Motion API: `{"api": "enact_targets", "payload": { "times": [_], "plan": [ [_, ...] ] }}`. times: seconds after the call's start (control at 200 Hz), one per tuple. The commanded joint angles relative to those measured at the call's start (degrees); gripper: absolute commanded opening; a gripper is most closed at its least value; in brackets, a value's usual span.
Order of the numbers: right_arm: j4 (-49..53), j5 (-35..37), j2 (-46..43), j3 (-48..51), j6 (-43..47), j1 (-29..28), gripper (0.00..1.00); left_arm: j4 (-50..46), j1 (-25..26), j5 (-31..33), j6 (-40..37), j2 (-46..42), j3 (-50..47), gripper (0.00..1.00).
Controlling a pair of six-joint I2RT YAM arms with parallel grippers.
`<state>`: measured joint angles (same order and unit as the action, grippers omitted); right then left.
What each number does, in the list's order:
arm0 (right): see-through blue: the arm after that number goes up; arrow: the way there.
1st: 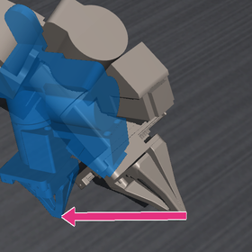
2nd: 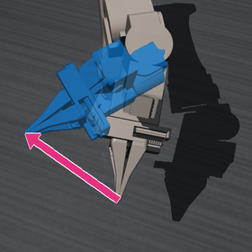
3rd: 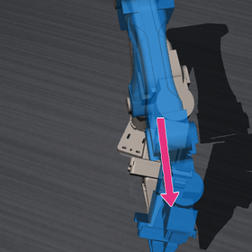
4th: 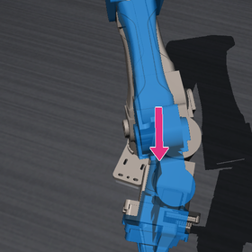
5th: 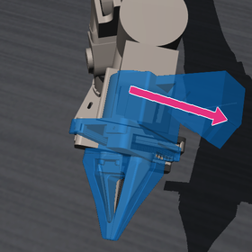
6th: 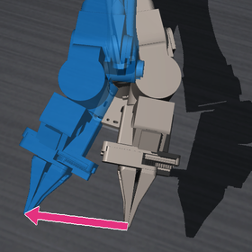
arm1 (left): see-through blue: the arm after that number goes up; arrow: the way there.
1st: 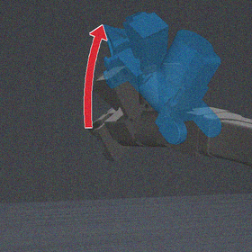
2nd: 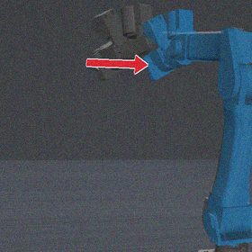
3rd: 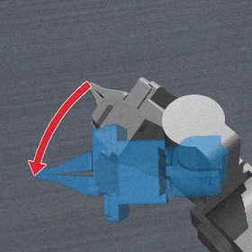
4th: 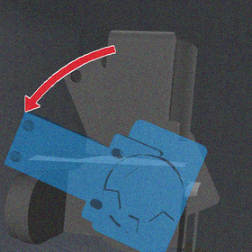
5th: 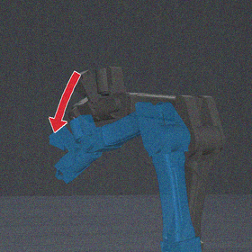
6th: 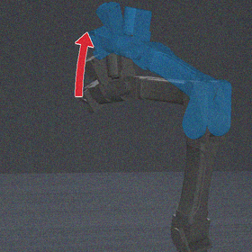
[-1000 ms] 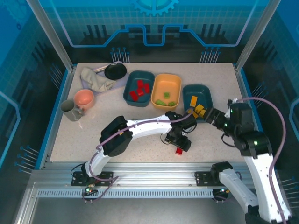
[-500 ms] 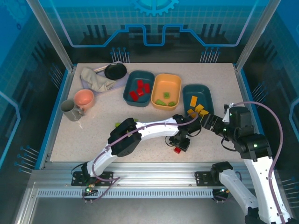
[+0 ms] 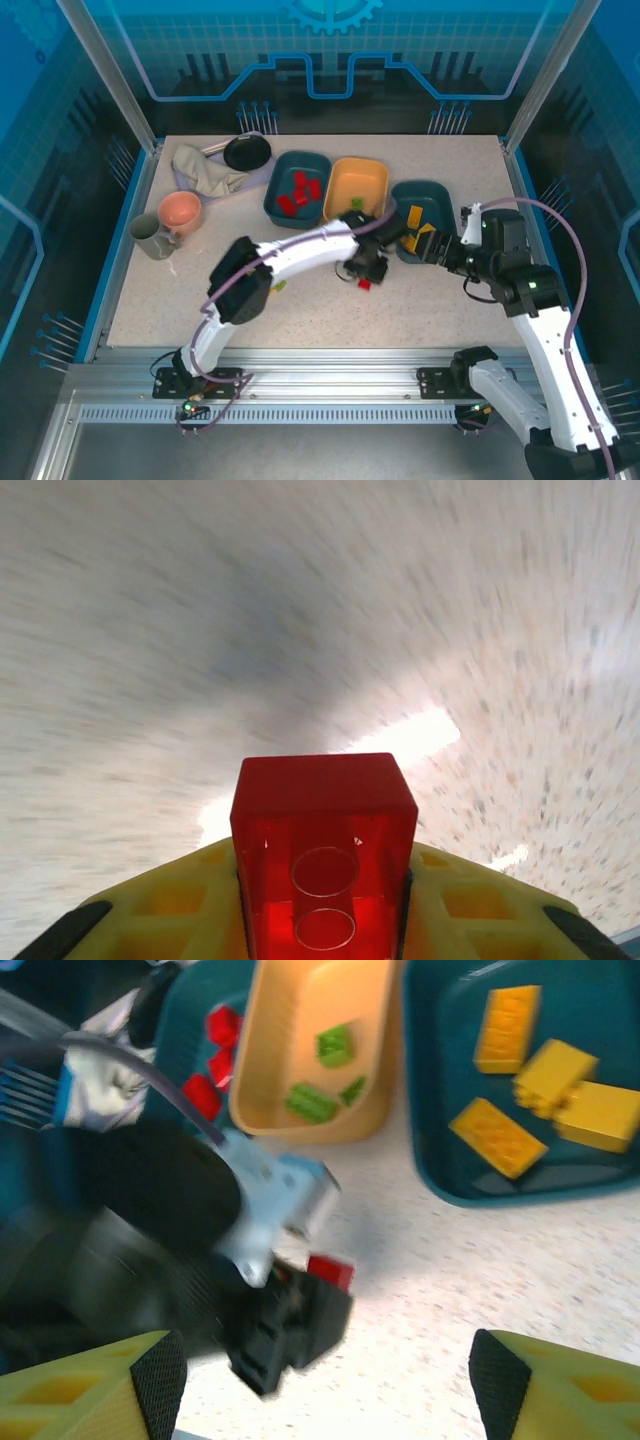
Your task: Sort the legos into containers by color
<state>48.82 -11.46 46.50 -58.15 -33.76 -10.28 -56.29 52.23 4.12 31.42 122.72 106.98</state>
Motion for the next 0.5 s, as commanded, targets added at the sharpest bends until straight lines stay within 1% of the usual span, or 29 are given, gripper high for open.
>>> {"api": "enact_targets", "payload": {
  "times": [0.0,0.1,0.195,0.255,0.35,0.43,0.495],
  "plan": [
    [-11.55,-9.55,4.58,1.18,-0.27,-4.19,0.77,-1.67,-7.08,2.53,-0.64,-6.66,0.56,0.3],
    [-17.98,-8.94,10.89,0.55,-0.67,-10.86,0.79,-1.88,-13.05,3.85,-3.13,-6.48,2.97,0.31],
    [-26.74,-10.97,17.72,-0.74,-2.4,-14.67,0.8,-1.35,-18.52,5.27,-4.42,-4.59,6.48,0.31],
    [-32.46,-12.4,22.81,-1.72,-3.71,-16.27,0.8,-1.11,-21.69,6.69,-4.49,-2.57,9.13,0.31],
    [-37.71,-12.17,30.4,-5.56,-3.83,-18.57,0.81,-1.68,-25.59,10.47,-4.03,1.83,14.54,0.32],
    [-39.21,-12.43,36.12,-10.19,-3.6,-18.89,0.81,-3.13,-27.6,14.7,-4.07,6.31,20.45,0.33],
    [-38.44,-13.07,40.55,-14.37,-3.13,-18.59,0.81,-4.73,-28.62,18.42,-4.46,10.78,25.77,0.33]
  ]
}}
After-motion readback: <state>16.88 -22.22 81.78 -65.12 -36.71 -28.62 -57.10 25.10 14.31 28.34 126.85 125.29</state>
